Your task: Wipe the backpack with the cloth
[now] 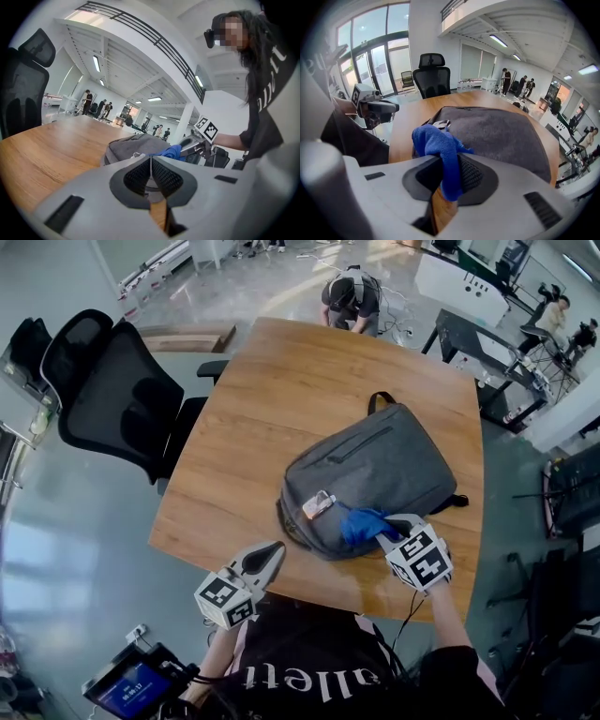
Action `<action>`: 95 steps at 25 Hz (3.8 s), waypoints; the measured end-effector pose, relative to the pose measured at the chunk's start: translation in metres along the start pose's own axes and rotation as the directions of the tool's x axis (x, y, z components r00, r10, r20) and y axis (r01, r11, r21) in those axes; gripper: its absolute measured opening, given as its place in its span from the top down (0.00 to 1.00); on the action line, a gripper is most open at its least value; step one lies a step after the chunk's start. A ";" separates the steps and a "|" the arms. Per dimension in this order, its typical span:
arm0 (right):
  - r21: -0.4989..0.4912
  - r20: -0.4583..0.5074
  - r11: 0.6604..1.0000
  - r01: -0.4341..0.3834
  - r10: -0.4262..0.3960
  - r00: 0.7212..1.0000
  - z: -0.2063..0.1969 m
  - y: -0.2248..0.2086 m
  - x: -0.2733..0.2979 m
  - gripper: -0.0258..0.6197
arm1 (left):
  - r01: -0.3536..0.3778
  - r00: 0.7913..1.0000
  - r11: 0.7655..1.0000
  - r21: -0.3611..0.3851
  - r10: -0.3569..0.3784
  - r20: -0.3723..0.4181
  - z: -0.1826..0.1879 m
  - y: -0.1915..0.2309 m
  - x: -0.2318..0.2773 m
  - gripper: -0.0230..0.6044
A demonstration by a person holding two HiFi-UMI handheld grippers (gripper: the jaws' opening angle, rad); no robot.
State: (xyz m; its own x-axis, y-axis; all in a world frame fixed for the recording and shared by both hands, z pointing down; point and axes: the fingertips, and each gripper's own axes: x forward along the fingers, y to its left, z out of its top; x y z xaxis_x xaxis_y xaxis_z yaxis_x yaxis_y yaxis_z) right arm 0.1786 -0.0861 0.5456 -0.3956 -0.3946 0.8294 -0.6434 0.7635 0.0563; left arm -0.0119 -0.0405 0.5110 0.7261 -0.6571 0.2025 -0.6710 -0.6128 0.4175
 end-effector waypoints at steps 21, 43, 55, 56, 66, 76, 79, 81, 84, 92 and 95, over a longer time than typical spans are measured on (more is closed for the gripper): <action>-0.019 0.141 0.998 0.064 -0.060 0.988 0.035 -0.078 -0.049 0.84 | 0.108 0.994 0.991 0.079 -0.106 -0.019 0.014 -0.043 0.045 0.97; -0.226 -0.050 0.971 0.081 -0.094 0.994 0.143 -0.210 0.069 0.84 | 0.144 0.989 0.987 0.070 -0.145 0.009 0.031 -0.062 0.082 0.97; -0.191 -0.001 0.979 0.072 -0.073 0.997 0.076 -0.183 0.003 0.84 | 0.164 0.986 0.984 0.068 -0.164 -0.011 0.025 -0.069 0.089 0.97; -0.181 0.002 0.981 0.074 -0.075 0.997 0.068 -0.181 -0.003 0.84 | 0.168 0.986 0.983 0.068 -0.168 -0.014 0.025 -0.071 0.090 0.97; -0.082 0.023 0.989 0.124 -0.123 0.992 -0.015 -0.138 -0.041 0.84 | 0.193 0.981 0.979 0.072 -0.191 -0.032 0.021 -0.078 0.092 0.97; 0.145 0.002 0.982 0.118 -0.119 0.993 -0.091 -0.079 -0.044 0.84 | 0.205 0.978 0.977 0.062 -0.202 -0.042 0.019 -0.082 0.092 0.97; 0.186 -0.002 0.977 0.108 -0.110 0.994 -0.101 -0.070 -0.043 0.84 | 0.206 0.978 0.977 0.058 -0.204 -0.042 0.018 -0.082 0.092 0.97; 0.183 0.010 0.977 0.109 -0.112 0.994 -0.096 -0.074 -0.048 0.84 | 0.208 0.978 0.976 0.057 -0.206 -0.042 0.017 -0.082 0.091 0.97; 0.154 0.069 0.980 0.127 -0.139 0.988 -0.067 -0.097 -0.064 0.84 | 0.208 0.977 0.977 0.054 -0.206 -0.047 0.016 -0.083 0.091 0.97; -0.066 0.137 0.974 0.215 -0.205 0.969 0.036 -0.196 -0.071 0.84 | 0.196 0.980 0.980 0.045 -0.194 -0.043 0.017 -0.078 0.090 0.97; -0.104 0.111 0.965 0.242 -0.230 0.967 0.063 -0.239 -0.053 0.84 | 0.184 0.982 0.982 0.043 -0.182 -0.042 0.017 -0.074 0.090 0.97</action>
State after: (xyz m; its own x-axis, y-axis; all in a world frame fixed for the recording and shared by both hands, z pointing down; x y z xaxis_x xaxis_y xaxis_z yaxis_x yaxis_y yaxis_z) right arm 0.3117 -0.2796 0.4537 -0.3070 -0.6141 0.7271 -0.6482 0.6943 0.3127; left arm 0.1008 -0.0621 0.4839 0.8420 -0.5153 0.1597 -0.5315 -0.7415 0.4094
